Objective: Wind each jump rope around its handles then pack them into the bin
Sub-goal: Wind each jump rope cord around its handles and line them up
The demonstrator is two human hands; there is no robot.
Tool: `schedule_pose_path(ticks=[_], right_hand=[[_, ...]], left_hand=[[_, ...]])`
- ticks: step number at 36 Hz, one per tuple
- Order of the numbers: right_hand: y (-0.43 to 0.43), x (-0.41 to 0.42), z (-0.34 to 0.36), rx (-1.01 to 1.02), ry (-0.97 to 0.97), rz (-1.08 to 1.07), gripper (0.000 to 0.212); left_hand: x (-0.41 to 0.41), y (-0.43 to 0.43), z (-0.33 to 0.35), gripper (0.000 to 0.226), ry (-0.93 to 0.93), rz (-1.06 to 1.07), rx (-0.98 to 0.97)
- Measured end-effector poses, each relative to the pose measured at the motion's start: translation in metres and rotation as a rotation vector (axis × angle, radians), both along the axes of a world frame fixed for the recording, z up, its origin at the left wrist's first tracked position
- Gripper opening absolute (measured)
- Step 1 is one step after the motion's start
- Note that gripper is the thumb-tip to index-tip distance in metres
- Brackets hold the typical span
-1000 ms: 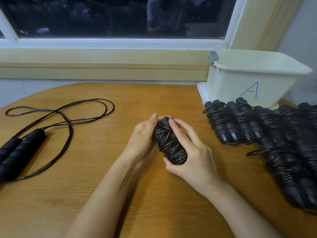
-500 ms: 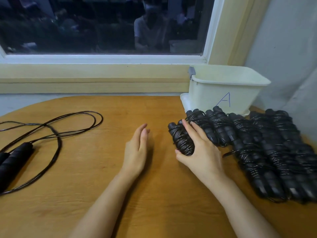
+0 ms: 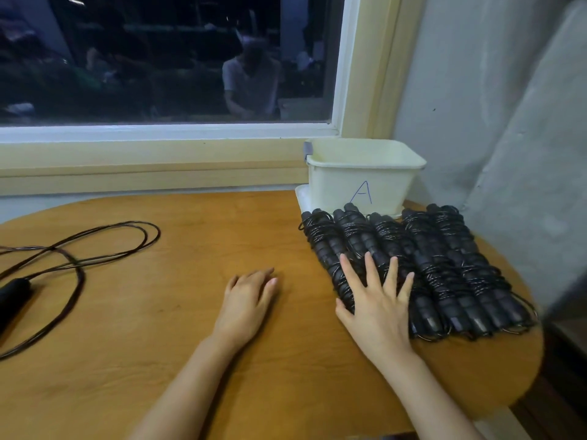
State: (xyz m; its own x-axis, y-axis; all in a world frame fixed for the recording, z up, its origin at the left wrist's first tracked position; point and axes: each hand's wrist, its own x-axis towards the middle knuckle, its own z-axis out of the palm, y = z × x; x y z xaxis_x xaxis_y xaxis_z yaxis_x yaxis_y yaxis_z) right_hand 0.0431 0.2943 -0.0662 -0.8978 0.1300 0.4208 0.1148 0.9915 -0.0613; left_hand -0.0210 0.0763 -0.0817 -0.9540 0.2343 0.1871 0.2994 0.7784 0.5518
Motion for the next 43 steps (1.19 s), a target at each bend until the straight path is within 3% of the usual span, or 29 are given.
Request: schedule_pose_path(ticks=[8, 18, 26, 30, 34, 37, 39, 43], right_hand=[[0.003, 0.001, 0.003, -0.044, 0.011, 0.037, 0.075], [-0.039, -0.002, 0.037, -0.124, 0.139, 0.259, 0.059], [-0.149, -0.031, 0.046, -0.241, -0.020, 0.600, 0.049], [-0.218, -0.042, 0.040, -0.234, -0.133, 0.763, 0.048], [-0.262, -0.049, 0.027, -0.200, -0.223, 0.850, 0.048], [-0.288, -0.054, 0.018, -0.166, -0.282, 0.877, 0.049], [-0.299, -0.057, 0.014, -0.167, -0.309, 0.885, 0.049], [-0.304, -0.066, 0.007, -0.169, -0.316, 0.877, 0.048]], left_hand=[[0.007, 0.005, 0.004, 0.043, -0.004, -0.014, -0.152], [0.029, -0.032, 0.032, 0.044, 0.008, 0.123, -0.175], [0.051, -0.137, 0.064, 0.043, 0.091, 0.359, -0.228], [0.057, -0.210, 0.060, 0.048, 0.086, 0.576, -0.266], [0.061, -0.268, 0.051, 0.068, -0.045, 0.824, -0.378], [0.060, -0.302, 0.042, 0.080, -0.195, 0.891, -0.408], [0.057, -0.315, 0.037, 0.077, -0.244, 0.886, -0.442], [0.051, -0.324, 0.030, 0.056, -0.149, 0.905, -0.510]])
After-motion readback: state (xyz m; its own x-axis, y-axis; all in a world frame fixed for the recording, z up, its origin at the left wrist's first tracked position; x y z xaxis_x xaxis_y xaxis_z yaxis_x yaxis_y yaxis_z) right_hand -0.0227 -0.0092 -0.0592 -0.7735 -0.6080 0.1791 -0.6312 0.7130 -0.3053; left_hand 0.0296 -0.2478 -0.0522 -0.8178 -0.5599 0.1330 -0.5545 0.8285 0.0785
